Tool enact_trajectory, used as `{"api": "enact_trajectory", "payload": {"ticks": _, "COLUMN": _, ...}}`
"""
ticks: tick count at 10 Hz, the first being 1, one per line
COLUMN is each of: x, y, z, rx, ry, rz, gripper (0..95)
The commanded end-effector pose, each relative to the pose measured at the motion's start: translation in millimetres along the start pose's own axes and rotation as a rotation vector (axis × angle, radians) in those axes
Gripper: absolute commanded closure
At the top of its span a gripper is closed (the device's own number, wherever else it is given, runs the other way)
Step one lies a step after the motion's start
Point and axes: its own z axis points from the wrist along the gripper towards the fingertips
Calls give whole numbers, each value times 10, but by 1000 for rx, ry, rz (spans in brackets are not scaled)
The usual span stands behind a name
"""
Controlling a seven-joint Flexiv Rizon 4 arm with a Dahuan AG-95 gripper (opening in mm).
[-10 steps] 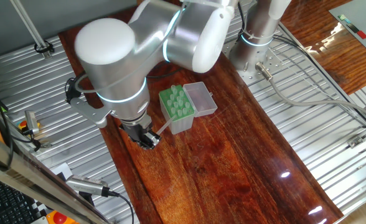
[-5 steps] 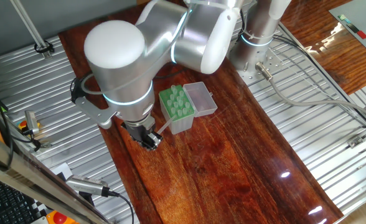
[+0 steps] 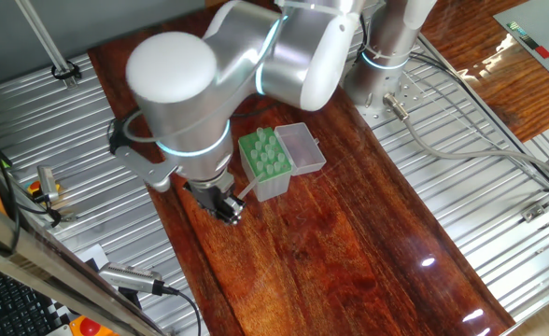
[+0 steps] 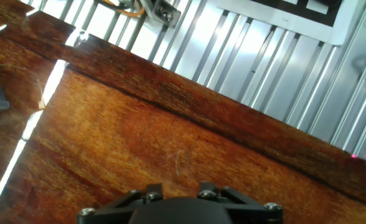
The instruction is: Insert a large pipette tip into the holder for large pipette tips
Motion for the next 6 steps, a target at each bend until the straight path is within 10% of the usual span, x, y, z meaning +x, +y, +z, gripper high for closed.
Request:
{"api": "enact_trajectory", "payload": {"ticks": 1, "x": 7, "y": 11, "z": 15, "rx": -2, "ry": 1, "rz": -1, "gripper": 570}}
{"api": "enact_trajectory", "payload": {"ticks": 6, "x": 138, "y": 31, "z": 79, "rx": 5, "ry": -16, "rz": -13, "gripper": 570}}
